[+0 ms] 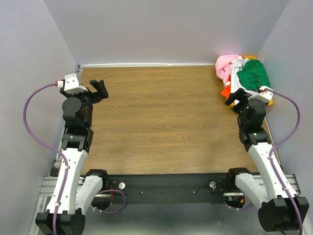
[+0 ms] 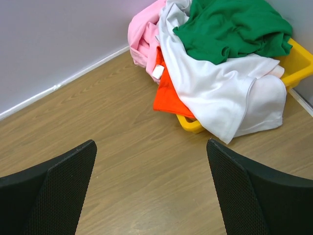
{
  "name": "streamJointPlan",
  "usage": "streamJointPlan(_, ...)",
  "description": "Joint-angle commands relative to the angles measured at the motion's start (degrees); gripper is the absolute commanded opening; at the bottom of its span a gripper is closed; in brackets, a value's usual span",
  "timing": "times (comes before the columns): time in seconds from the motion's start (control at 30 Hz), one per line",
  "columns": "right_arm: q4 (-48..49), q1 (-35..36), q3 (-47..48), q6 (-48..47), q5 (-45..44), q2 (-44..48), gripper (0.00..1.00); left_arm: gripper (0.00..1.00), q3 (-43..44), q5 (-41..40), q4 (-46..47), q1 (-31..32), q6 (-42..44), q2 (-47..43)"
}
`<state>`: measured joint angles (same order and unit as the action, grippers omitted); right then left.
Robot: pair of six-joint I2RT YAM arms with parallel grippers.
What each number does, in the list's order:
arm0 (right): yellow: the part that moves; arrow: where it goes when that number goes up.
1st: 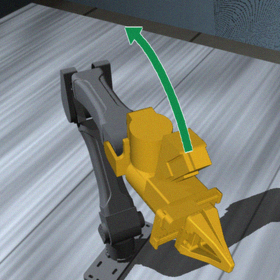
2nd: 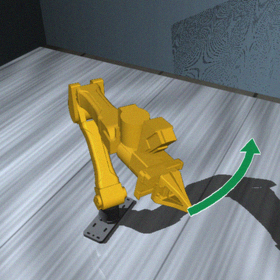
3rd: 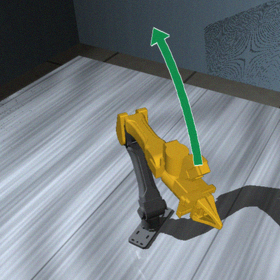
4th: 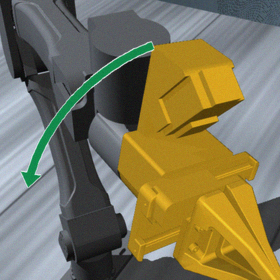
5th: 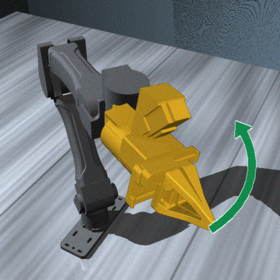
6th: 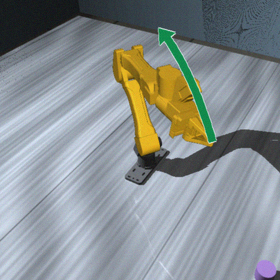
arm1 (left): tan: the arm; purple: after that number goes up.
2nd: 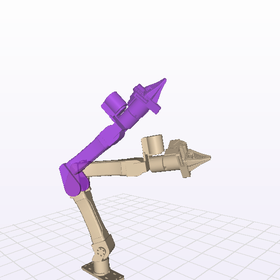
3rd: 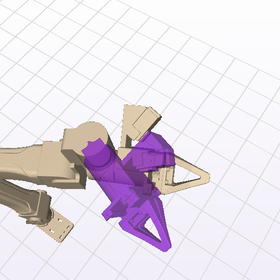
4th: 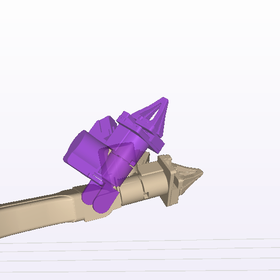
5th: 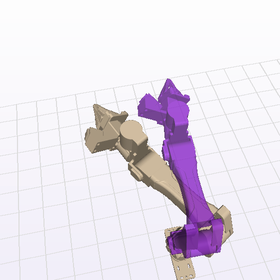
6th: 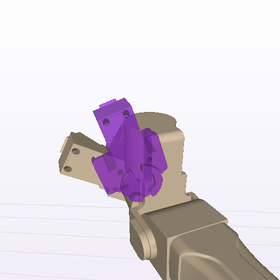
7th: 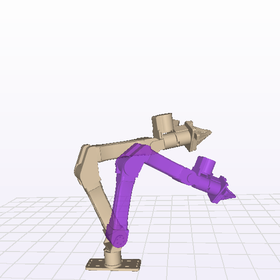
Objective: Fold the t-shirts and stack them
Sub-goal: Grab the tshirt from the pile
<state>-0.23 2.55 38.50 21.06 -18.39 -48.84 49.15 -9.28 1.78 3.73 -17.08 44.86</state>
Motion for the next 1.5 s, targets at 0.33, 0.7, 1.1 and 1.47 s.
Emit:
streamJointPlan(0.33,-2.67,-0.35,9.56,-1.37,-5.33,-12.23,1.0,0.98,-6.69,13.59,3.23,-1.62,9.35,-5.75)
streamJointPlan(0.7,-2.58,-10.26,26.78,0.55,-1.75,-37.36,1.0,0.98,-8.01,14.37,2.52,-1.62,9.17,-7.59)
streamJointPlan(1.1,-2.58,-20.03,41.21,0.3,8.71,-56.61,0.97,0.98,-8.36,16.84,2.53,-1.62,8.91,-6.81)
streamJointPlan(1.47,-2.67,-20.83,46.58,1.62,15.75,-64.27,0.9,0.98,-8.28,16.66,2.26,-1.62,8.91,-6.1)
